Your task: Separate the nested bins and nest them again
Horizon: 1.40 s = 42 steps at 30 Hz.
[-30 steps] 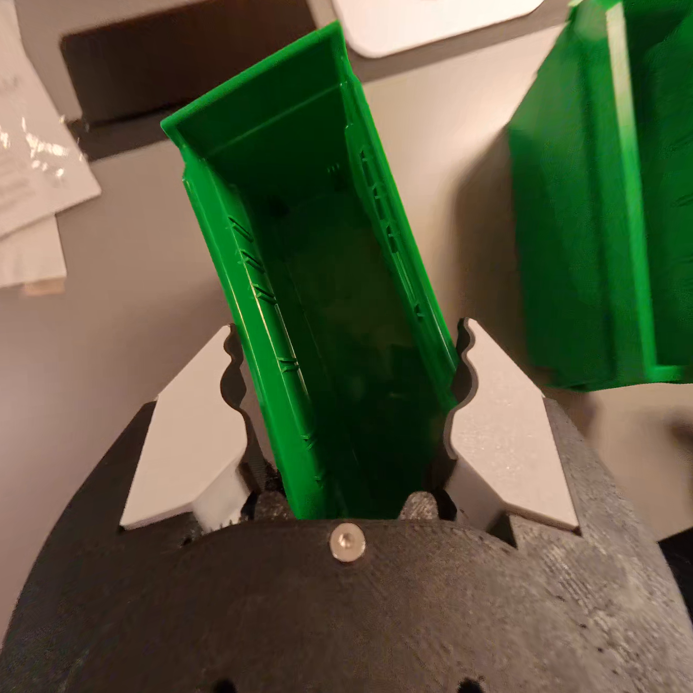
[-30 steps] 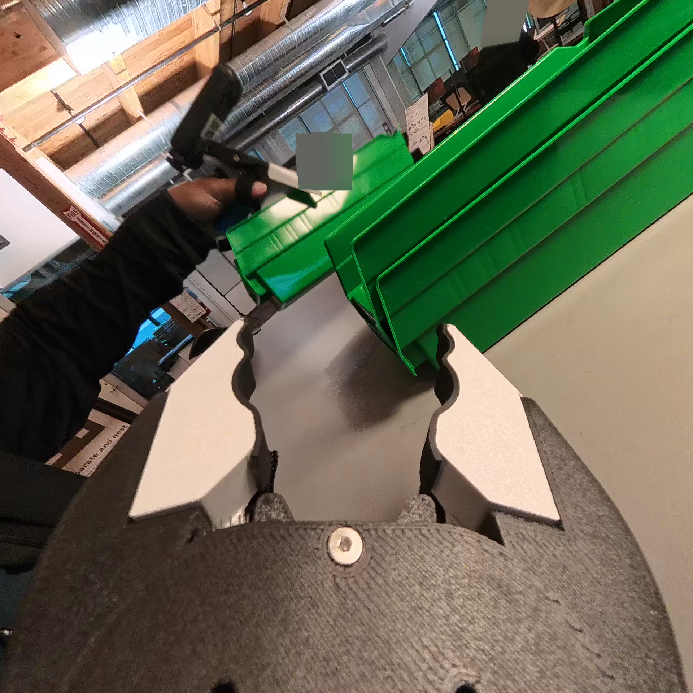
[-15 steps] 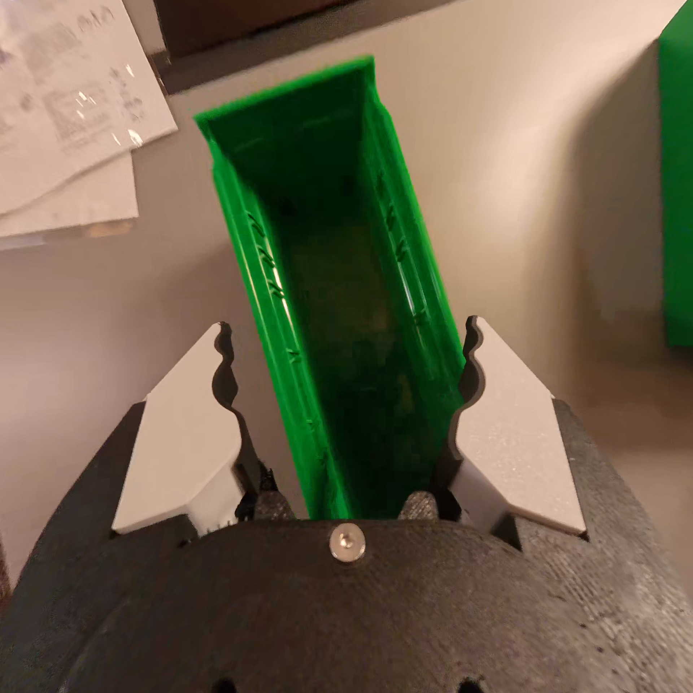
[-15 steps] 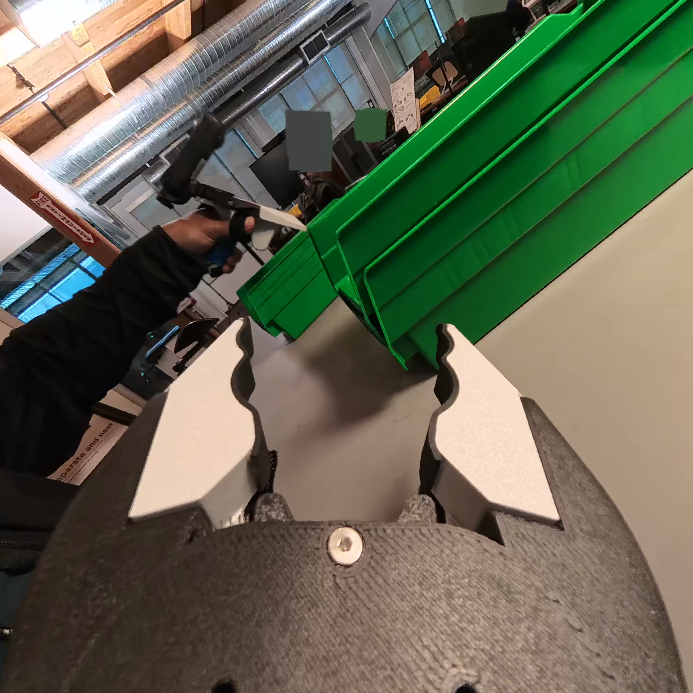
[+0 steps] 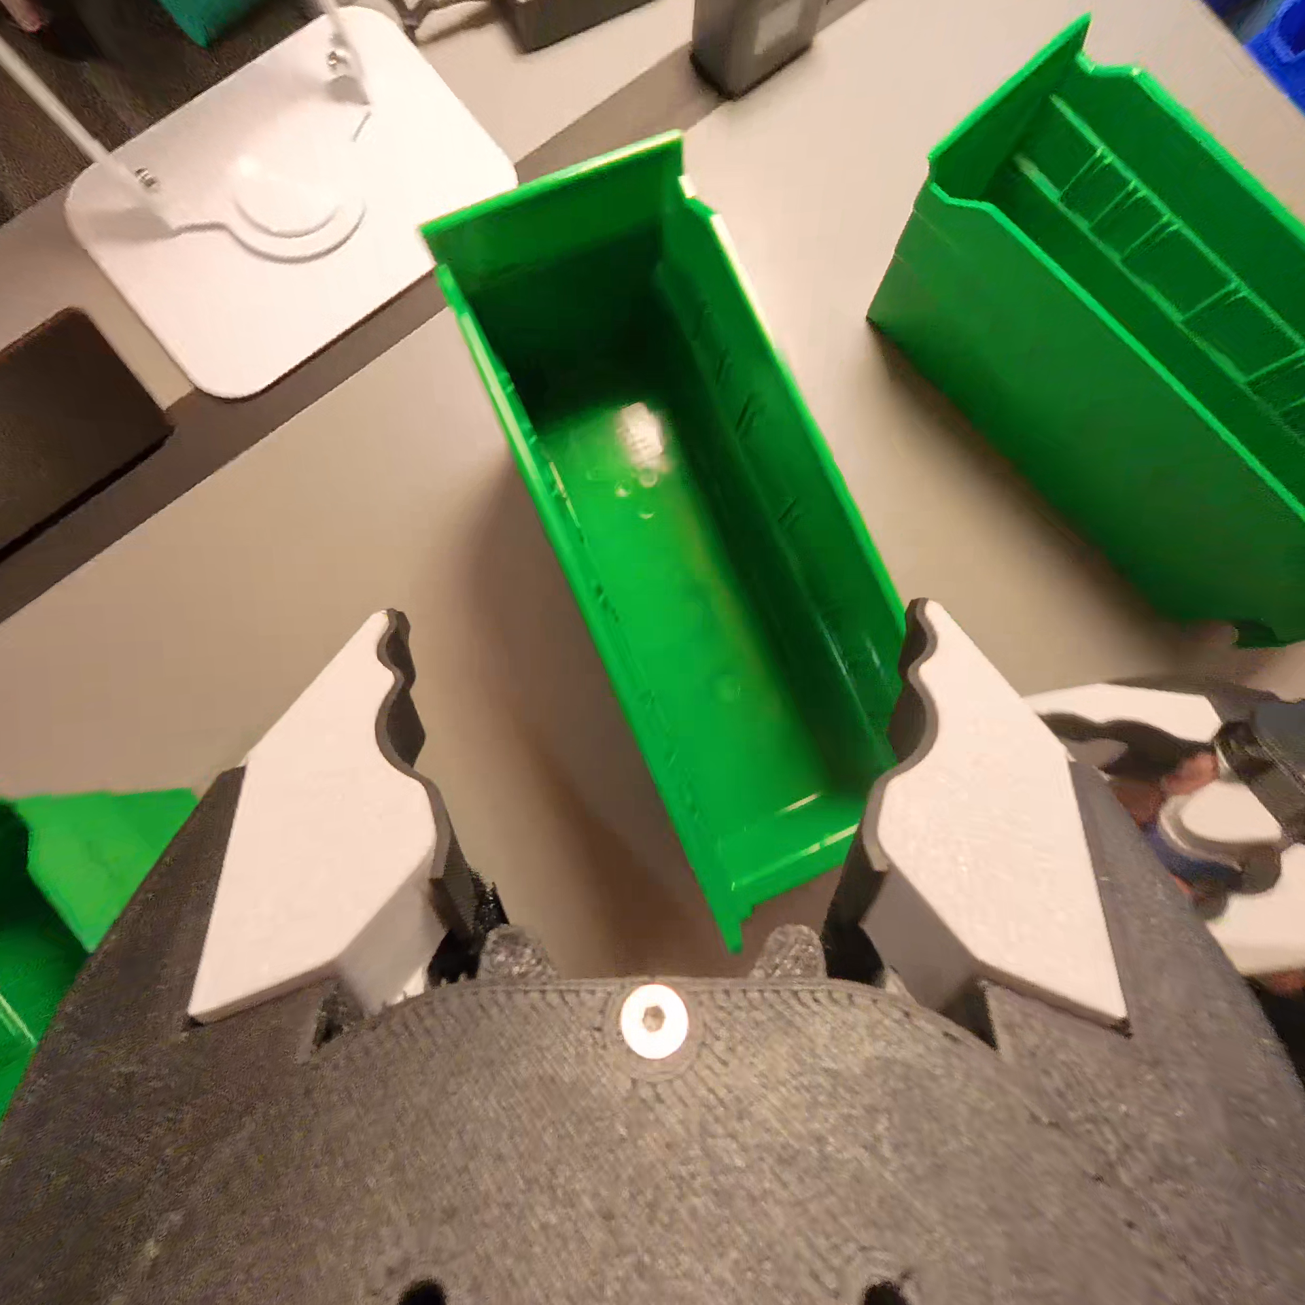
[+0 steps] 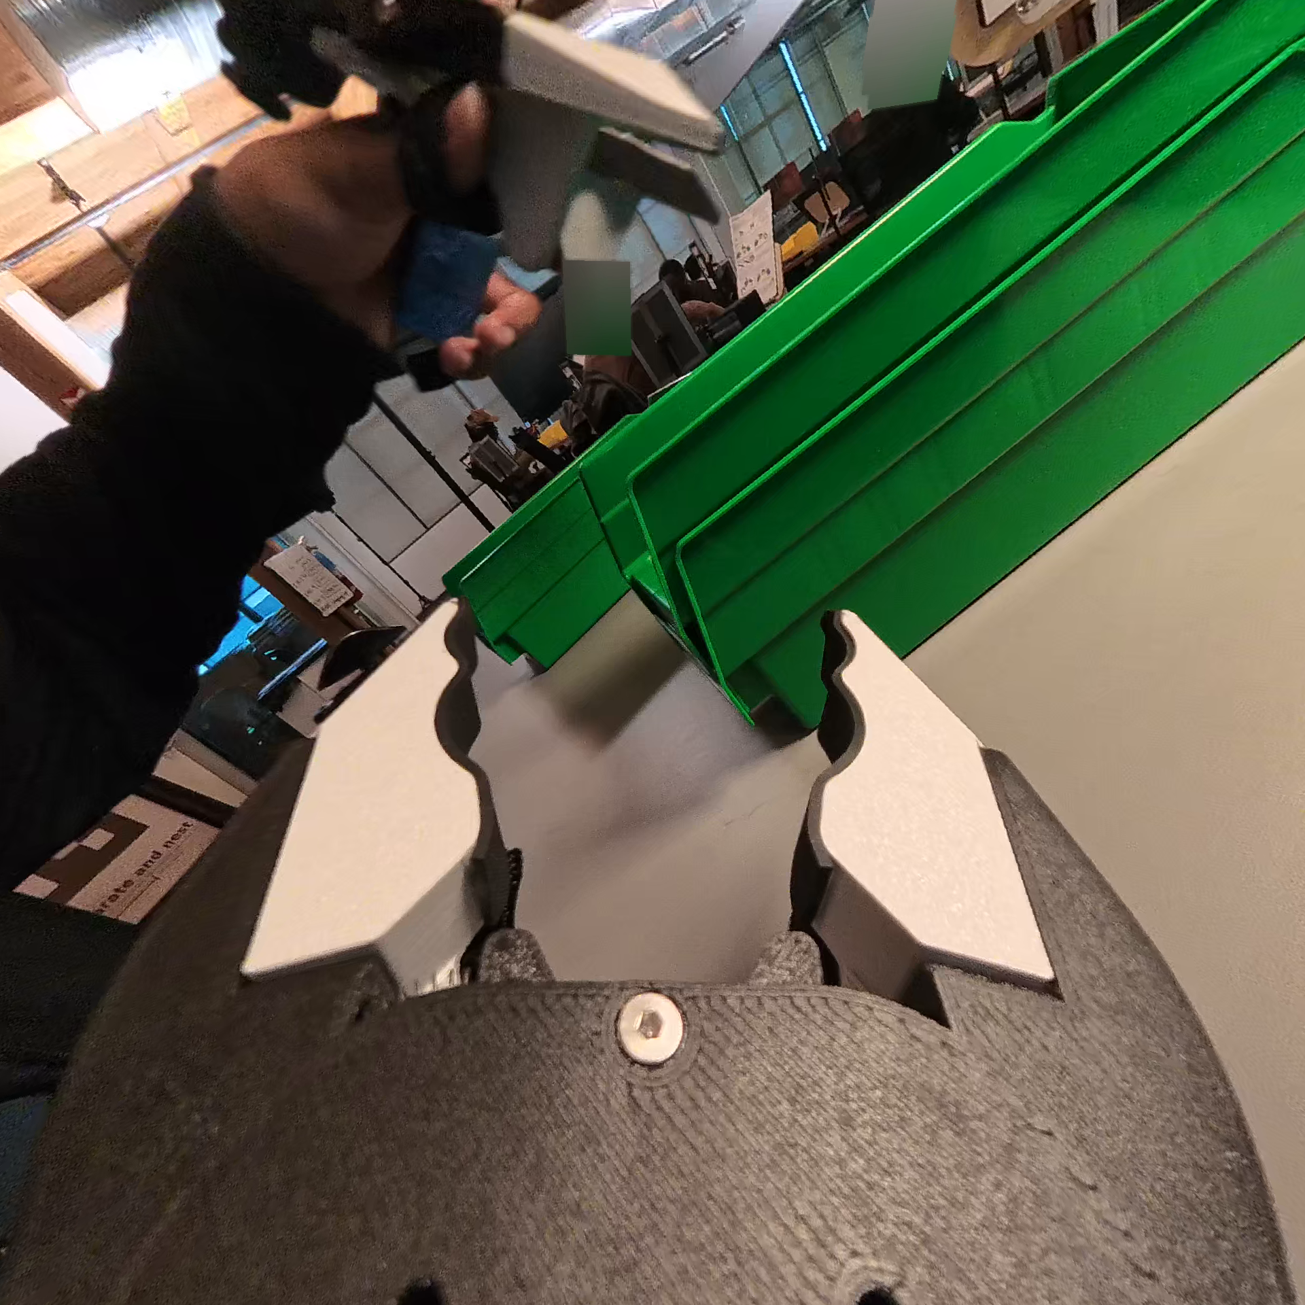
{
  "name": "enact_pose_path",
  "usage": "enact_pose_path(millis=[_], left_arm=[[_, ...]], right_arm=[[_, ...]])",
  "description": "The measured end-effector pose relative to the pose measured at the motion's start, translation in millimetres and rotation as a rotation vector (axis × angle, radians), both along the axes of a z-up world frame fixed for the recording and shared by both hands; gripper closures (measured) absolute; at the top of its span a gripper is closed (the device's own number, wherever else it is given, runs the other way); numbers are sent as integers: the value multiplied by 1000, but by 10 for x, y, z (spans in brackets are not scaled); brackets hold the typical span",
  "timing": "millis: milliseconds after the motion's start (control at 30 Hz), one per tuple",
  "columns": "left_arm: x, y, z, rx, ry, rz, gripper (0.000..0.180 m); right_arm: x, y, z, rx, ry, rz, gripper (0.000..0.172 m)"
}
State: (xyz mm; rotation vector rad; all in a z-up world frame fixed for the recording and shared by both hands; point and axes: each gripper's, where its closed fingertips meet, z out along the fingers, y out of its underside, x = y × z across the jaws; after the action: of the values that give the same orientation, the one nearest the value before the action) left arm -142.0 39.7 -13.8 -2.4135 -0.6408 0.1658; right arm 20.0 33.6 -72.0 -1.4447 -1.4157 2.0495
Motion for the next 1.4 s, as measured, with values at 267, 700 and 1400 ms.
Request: enact_pose_path(millis=[267, 700, 1400], left_arm=[[-48, 416, -443, -140, -16, -12, 44], [-39, 444, -598, -140, -18, -21, 58], [-92, 401, -513, -139, 31, 1, 69]], right_arm=[[62, 46, 69, -62, 29, 12, 74], [60, 63, 83, -109, 22, 38, 74], [62, 73, 93, -133, 20, 49, 74]])
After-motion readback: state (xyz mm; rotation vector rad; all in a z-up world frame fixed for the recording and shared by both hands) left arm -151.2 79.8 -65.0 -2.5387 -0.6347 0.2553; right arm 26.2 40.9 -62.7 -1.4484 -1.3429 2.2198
